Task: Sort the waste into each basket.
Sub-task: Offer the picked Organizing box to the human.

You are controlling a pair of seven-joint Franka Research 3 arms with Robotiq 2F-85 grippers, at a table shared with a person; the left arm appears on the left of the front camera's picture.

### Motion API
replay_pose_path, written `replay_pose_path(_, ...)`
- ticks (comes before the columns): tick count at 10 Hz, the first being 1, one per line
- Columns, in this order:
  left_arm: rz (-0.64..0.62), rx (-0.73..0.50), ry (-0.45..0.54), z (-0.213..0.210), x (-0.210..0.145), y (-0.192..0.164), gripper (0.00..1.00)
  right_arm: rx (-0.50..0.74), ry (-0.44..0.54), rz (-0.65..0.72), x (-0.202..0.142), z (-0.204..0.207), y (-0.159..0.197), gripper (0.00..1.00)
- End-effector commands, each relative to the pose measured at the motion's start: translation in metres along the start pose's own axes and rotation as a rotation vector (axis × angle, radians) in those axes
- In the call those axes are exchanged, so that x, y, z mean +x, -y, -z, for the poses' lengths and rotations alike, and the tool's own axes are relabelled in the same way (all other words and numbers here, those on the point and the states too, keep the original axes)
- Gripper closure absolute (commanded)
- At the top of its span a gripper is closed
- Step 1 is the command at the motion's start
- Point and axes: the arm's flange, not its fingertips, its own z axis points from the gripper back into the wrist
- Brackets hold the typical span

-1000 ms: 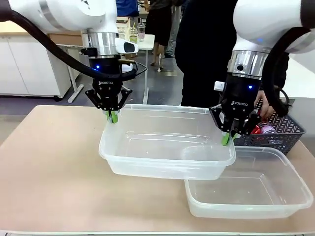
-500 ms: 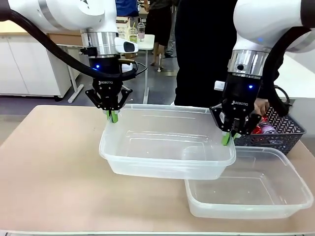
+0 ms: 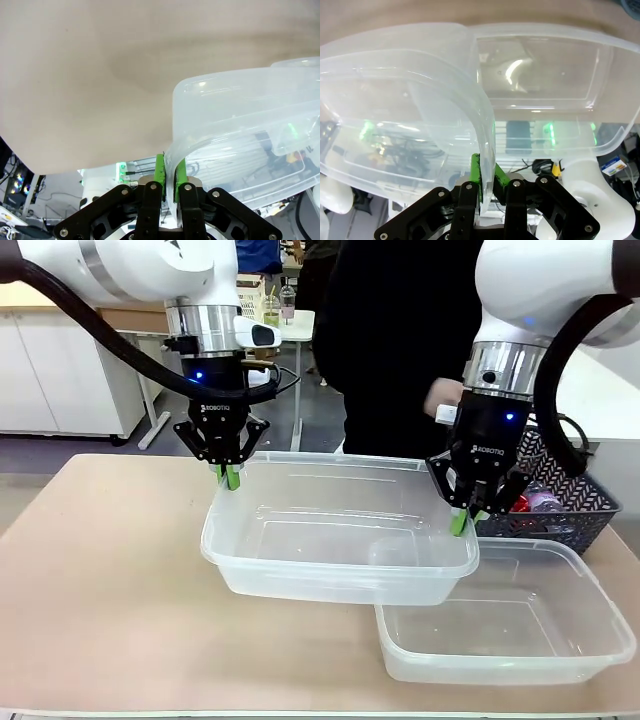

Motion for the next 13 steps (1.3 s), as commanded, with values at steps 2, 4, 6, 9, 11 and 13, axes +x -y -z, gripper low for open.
replay_pose_path(2, 0.005, 0.007, 0.006, -0.0005, -0.0047, -0.0015, 0.90, 0.004, 0.001, -0.002, -0.0015, -0.0050, 0.0011, 0.93)
replay_pose_path(4, 0.005, 0.007, 0.006, -0.0005, -0.0047, -0.0015, 0.90, 0.004, 0.001, -0.002, -0.0015, -0.0050, 0.0011, 0.93)
replay_pose_path(6, 0.005, 0.007, 0.006, -0.0005, -0.0047, -0.0015, 0.90, 0.004, 0.001, -0.002, -0.0015, -0.0050, 0.0011, 0.93)
replay_pose_path(9, 0.005, 0.007, 0.006, -0.0005, -0.0047, -0.0015, 0.90, 0.004, 0.001, -0.002, -0.0015, -0.0050, 0.0011, 0.93)
replay_pose_path(11, 0.005, 0.007, 0.006, -0.0005, -0.0047, -0.0015, 0.90, 0.004, 0.001, -0.002, -0.0015, -0.0050, 0.0011, 0.93)
replay_pose_path(13, 0.005, 0.007, 0.006, -0.0005, -0.0047, -0.0015, 0.90, 0.004, 0.001, -0.002, -0.0015, -0.0050, 0.0011, 0.93)
